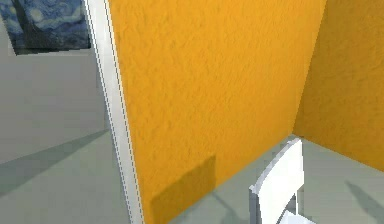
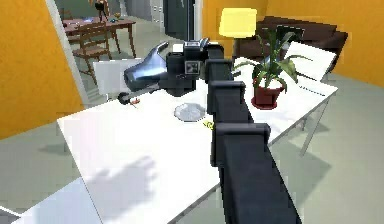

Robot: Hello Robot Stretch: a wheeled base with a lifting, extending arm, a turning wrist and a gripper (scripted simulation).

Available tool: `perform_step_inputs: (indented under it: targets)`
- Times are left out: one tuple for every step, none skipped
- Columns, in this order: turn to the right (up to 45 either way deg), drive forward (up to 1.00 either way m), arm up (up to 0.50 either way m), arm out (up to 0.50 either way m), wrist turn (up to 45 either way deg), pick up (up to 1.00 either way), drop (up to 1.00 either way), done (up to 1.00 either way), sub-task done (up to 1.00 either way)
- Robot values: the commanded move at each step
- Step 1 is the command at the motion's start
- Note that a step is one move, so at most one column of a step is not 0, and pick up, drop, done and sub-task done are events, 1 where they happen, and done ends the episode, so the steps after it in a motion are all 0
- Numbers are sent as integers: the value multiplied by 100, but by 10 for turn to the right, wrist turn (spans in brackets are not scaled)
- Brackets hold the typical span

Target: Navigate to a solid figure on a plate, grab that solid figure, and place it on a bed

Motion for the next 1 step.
perform_step_inputs:
  targets:
    - [0,0,0,0,-450,0,0,0,0]
